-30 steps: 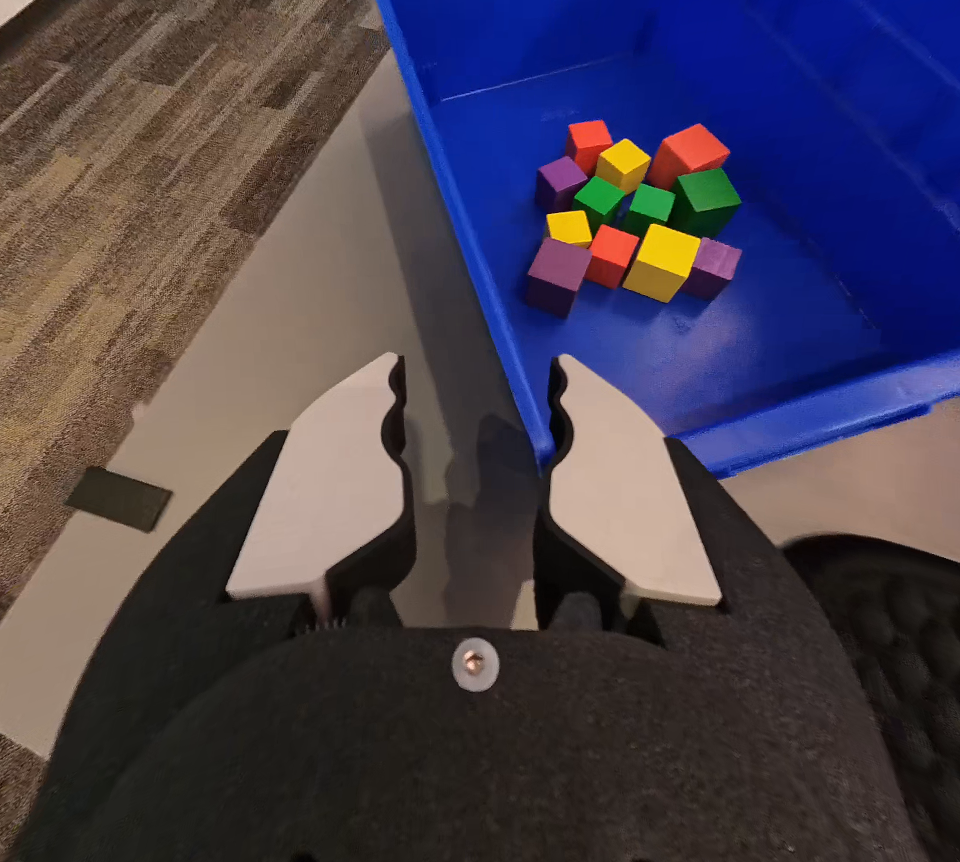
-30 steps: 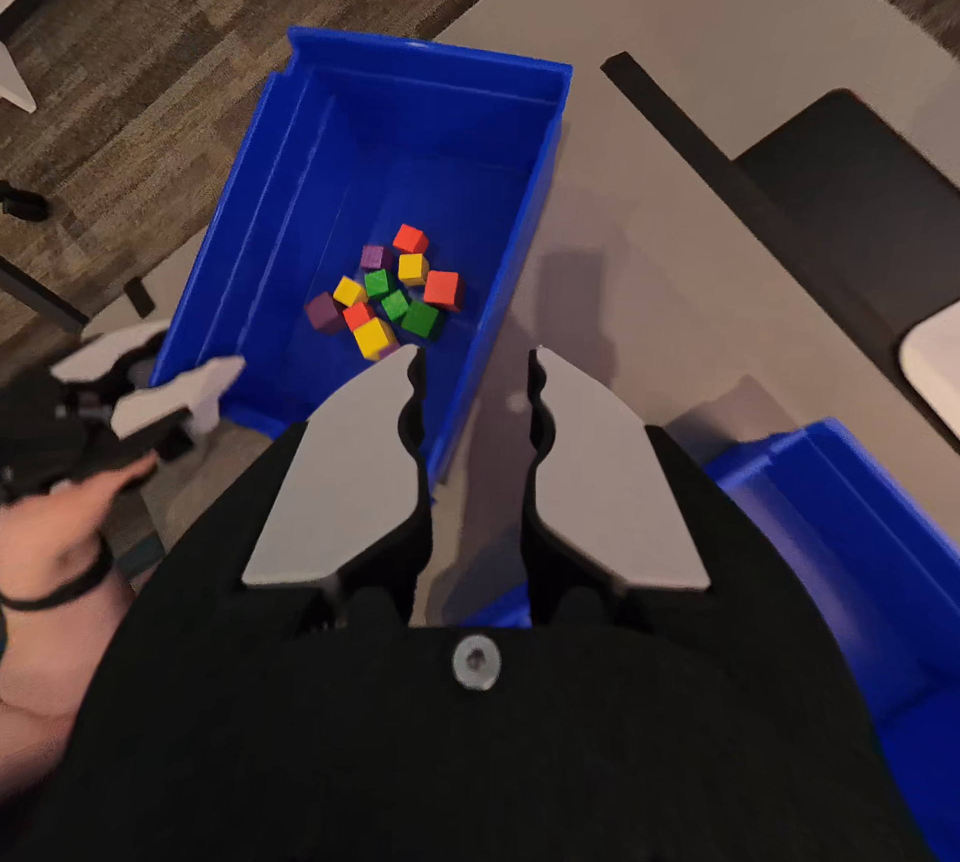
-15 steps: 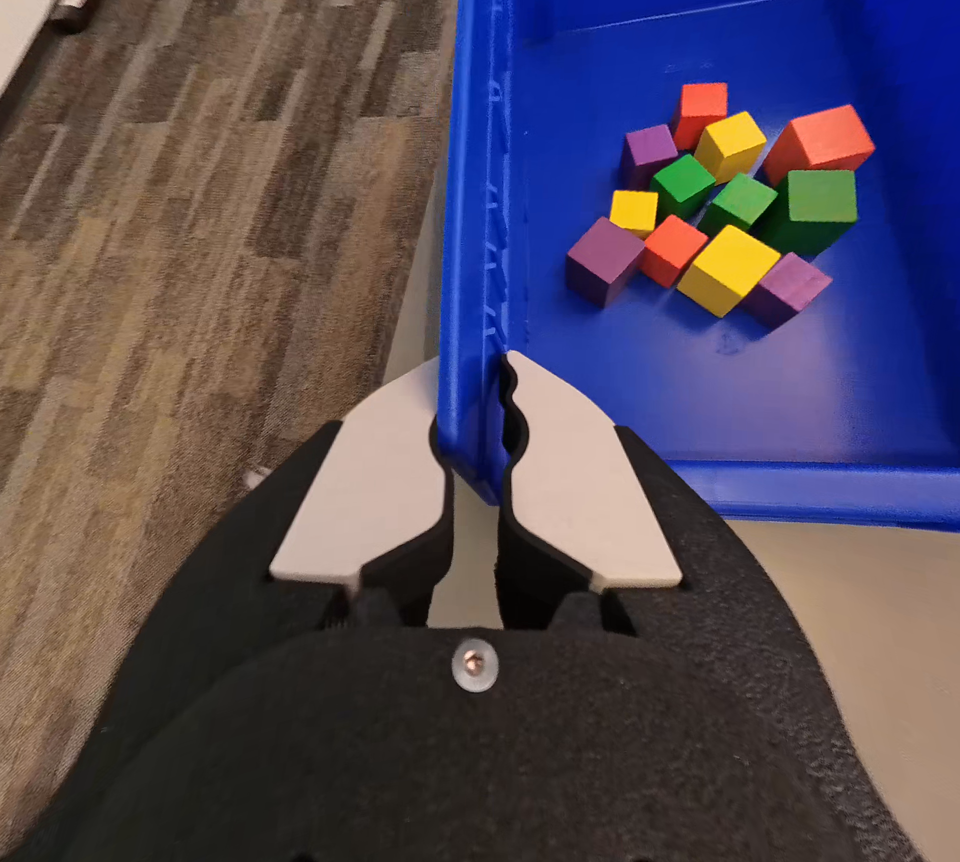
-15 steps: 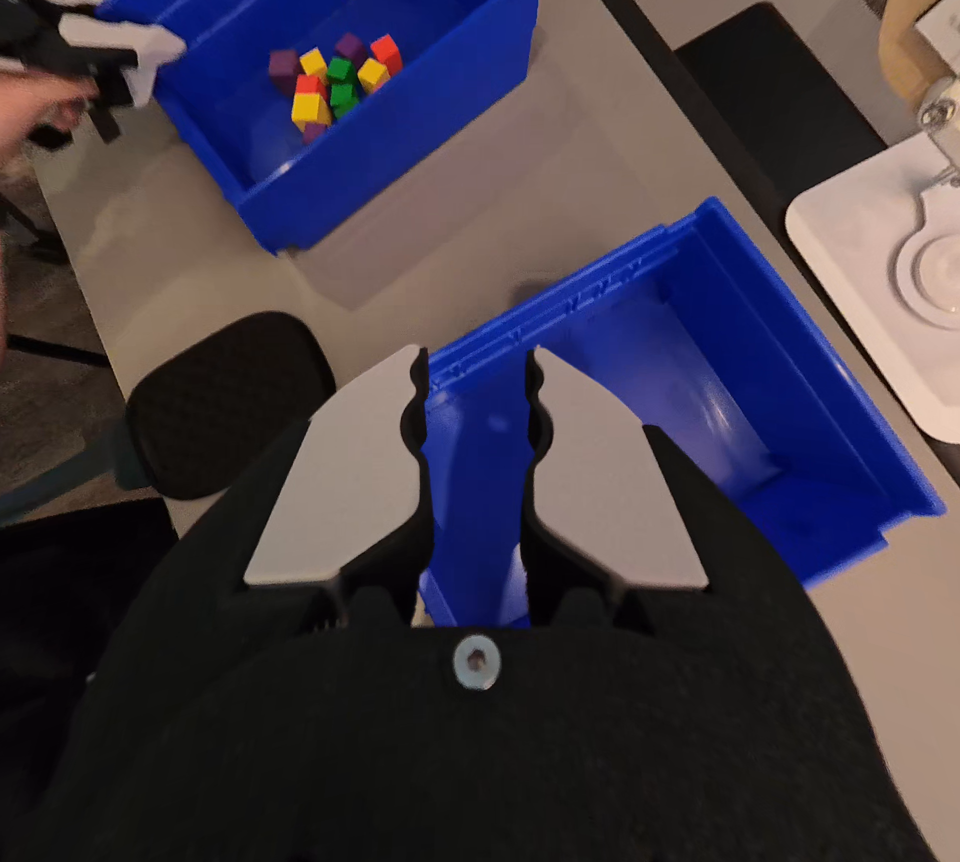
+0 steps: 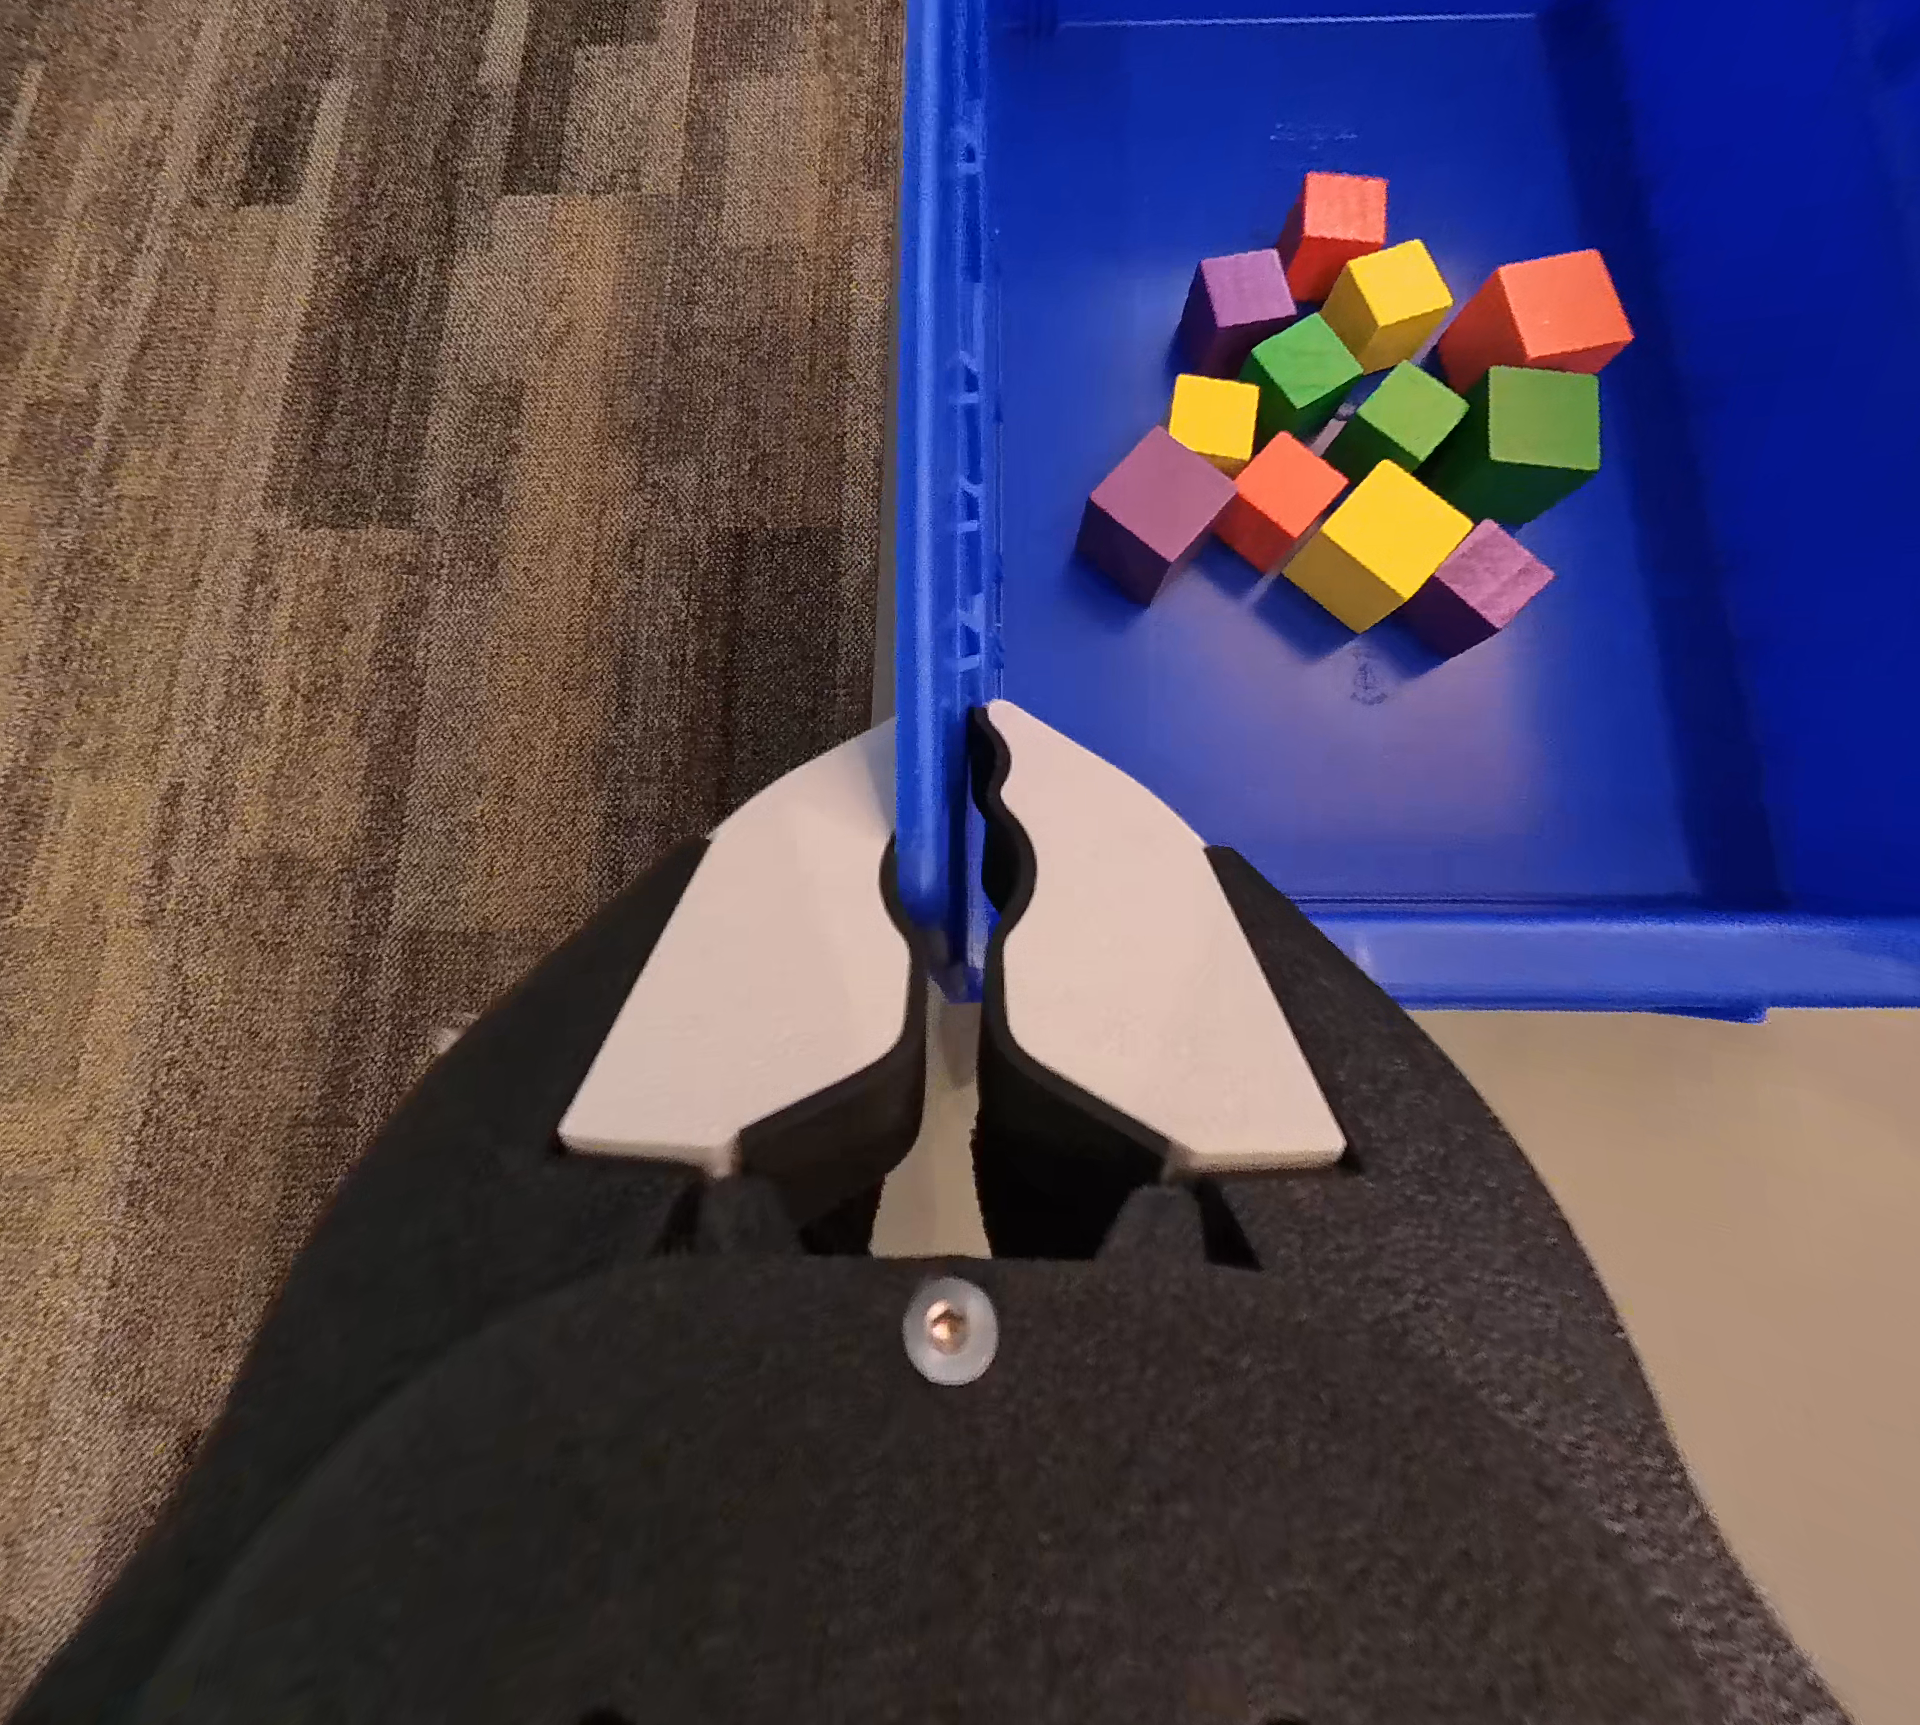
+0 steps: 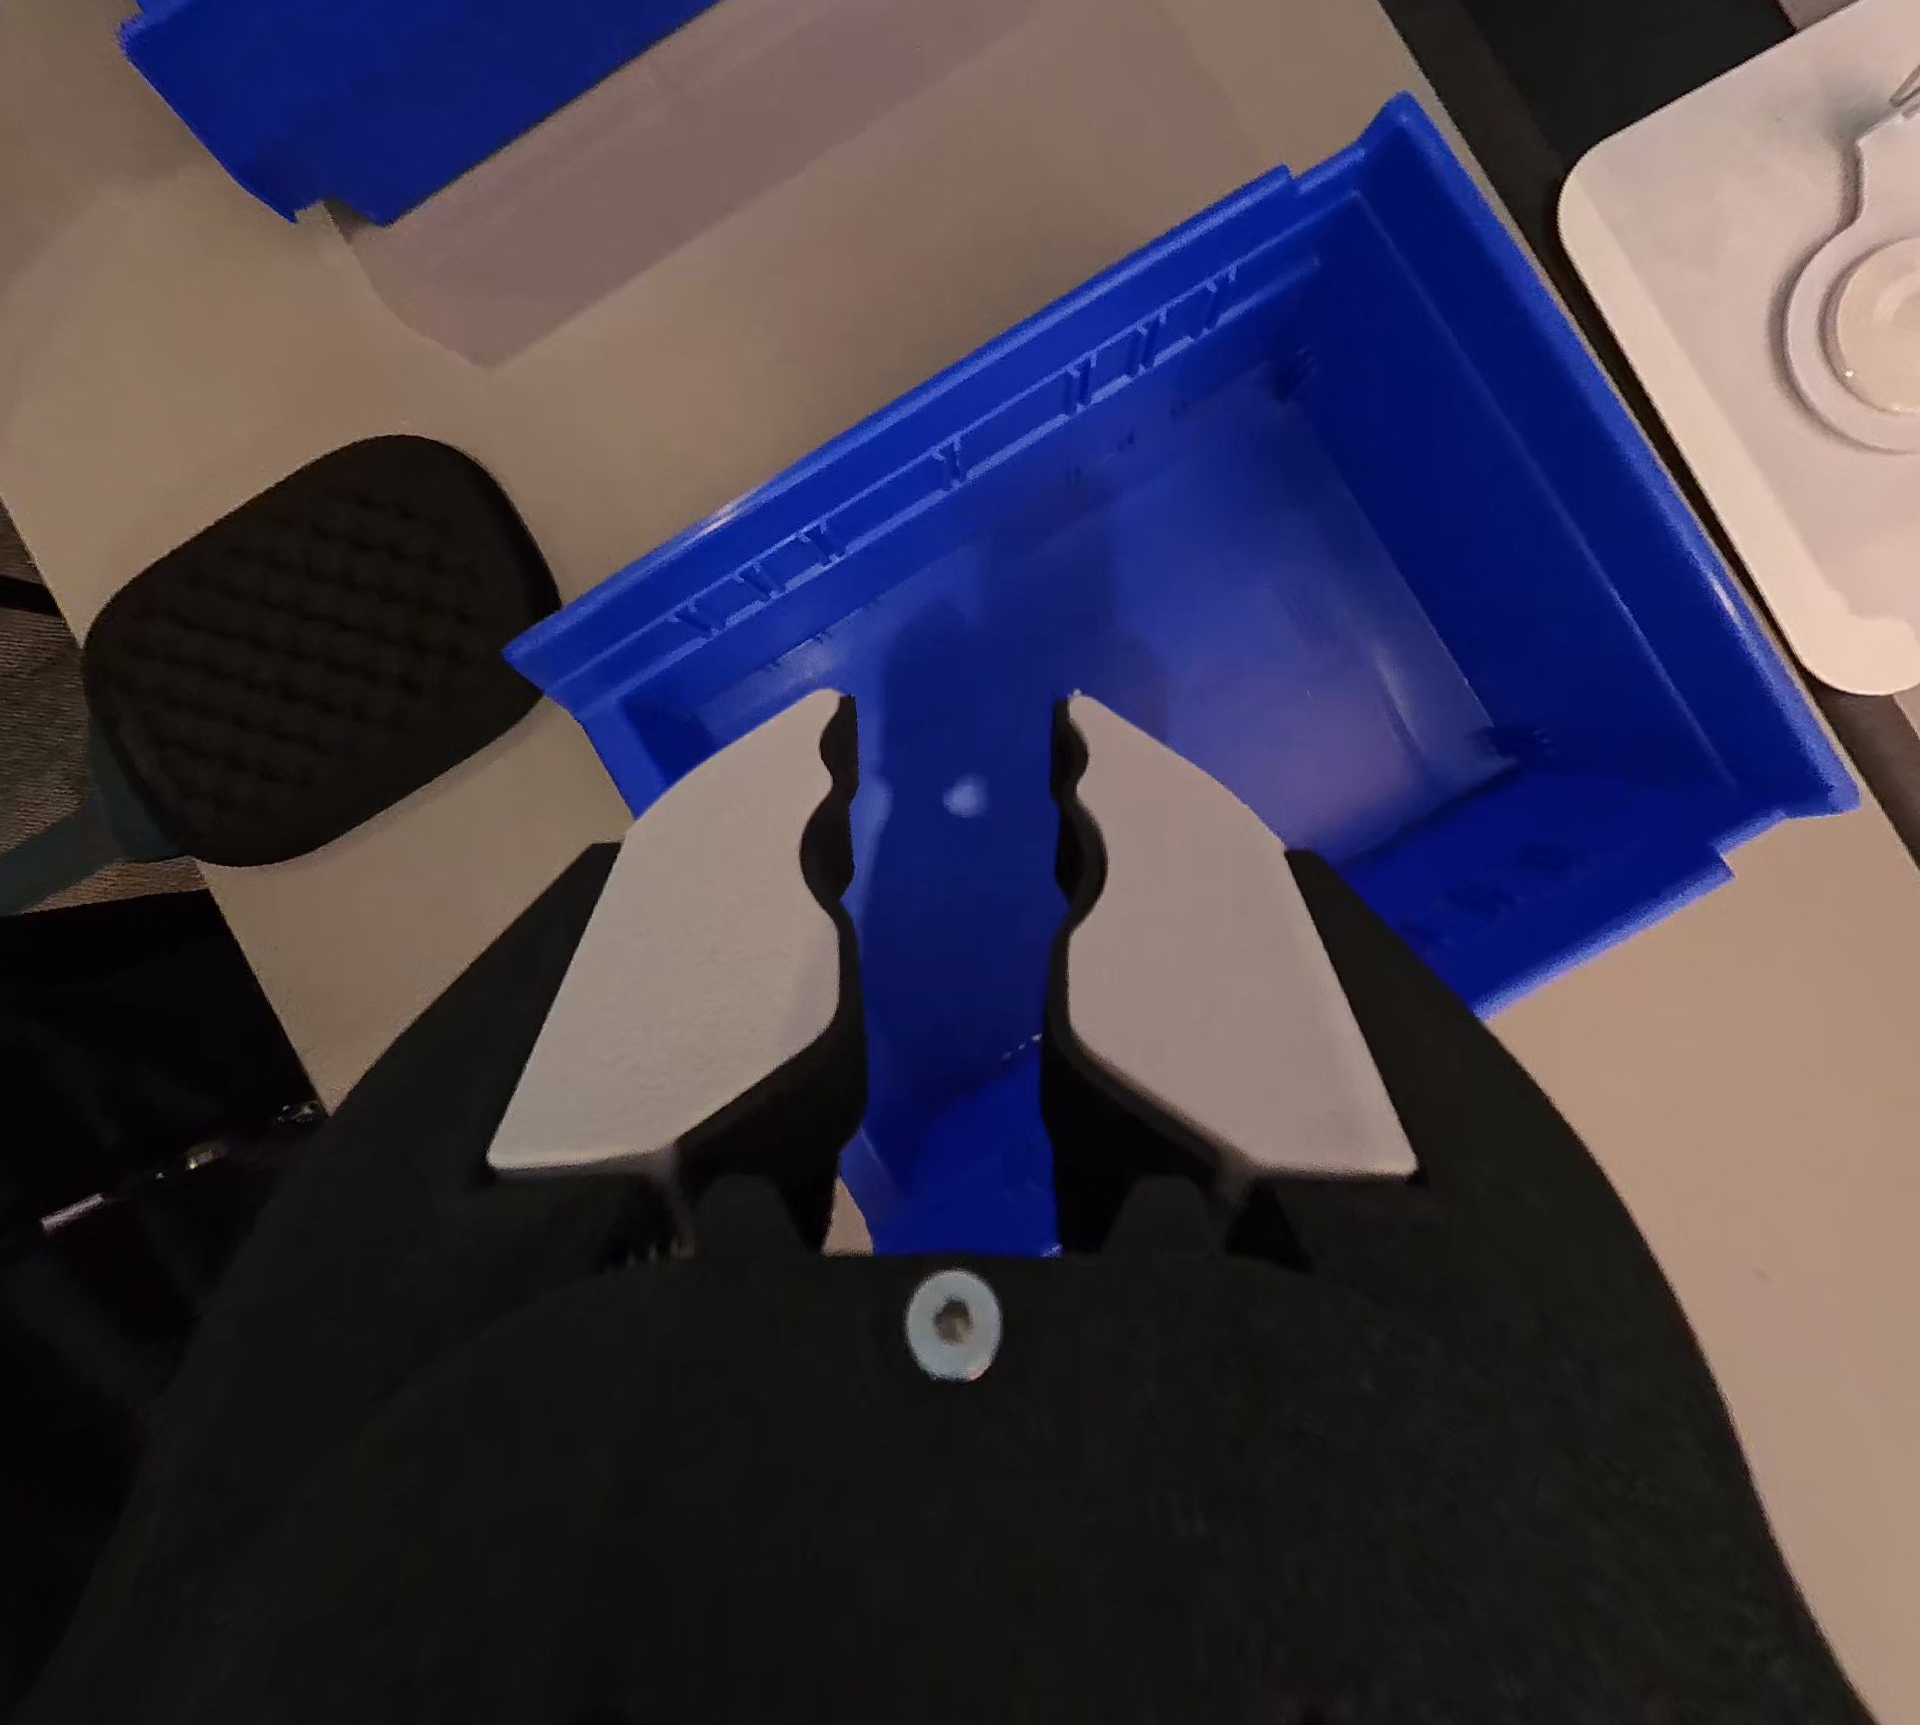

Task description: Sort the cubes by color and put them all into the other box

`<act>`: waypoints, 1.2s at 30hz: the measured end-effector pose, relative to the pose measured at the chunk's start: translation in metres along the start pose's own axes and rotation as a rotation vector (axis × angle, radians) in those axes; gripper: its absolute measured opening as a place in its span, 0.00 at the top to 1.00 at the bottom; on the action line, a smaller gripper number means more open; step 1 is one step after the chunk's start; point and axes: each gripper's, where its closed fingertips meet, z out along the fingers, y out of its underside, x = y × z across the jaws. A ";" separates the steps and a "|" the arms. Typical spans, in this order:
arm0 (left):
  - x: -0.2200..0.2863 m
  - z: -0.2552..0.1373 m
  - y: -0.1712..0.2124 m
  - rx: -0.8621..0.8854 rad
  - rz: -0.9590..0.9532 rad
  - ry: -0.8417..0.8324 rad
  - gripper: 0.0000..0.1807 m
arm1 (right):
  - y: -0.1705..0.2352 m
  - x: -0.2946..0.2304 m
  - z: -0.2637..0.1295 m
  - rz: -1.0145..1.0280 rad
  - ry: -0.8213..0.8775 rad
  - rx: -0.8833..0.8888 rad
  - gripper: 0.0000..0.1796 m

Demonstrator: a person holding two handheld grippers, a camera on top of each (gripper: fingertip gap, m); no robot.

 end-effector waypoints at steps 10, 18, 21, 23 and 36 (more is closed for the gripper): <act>-0.009 -0.003 0.000 0.022 -0.001 -0.055 0.90 | 0.018 0.027 -0.004 0.066 0.118 -0.003 0.79; -0.015 -0.059 -0.026 0.226 0.023 -0.187 0.70 | 0.078 0.092 -0.035 0.397 0.425 -0.051 0.63; -0.006 -0.076 -0.035 0.265 0.052 -0.223 0.72 | 0.093 0.097 -0.015 0.496 0.395 -0.099 0.63; 0.004 -0.083 -0.037 0.267 0.071 -0.244 0.72 | 0.108 0.100 0.004 0.554 0.377 -0.176 0.65; 0.110 -0.117 -0.038 0.313 0.159 -0.125 0.79 | 0.128 0.109 0.048 0.664 0.266 -0.319 0.96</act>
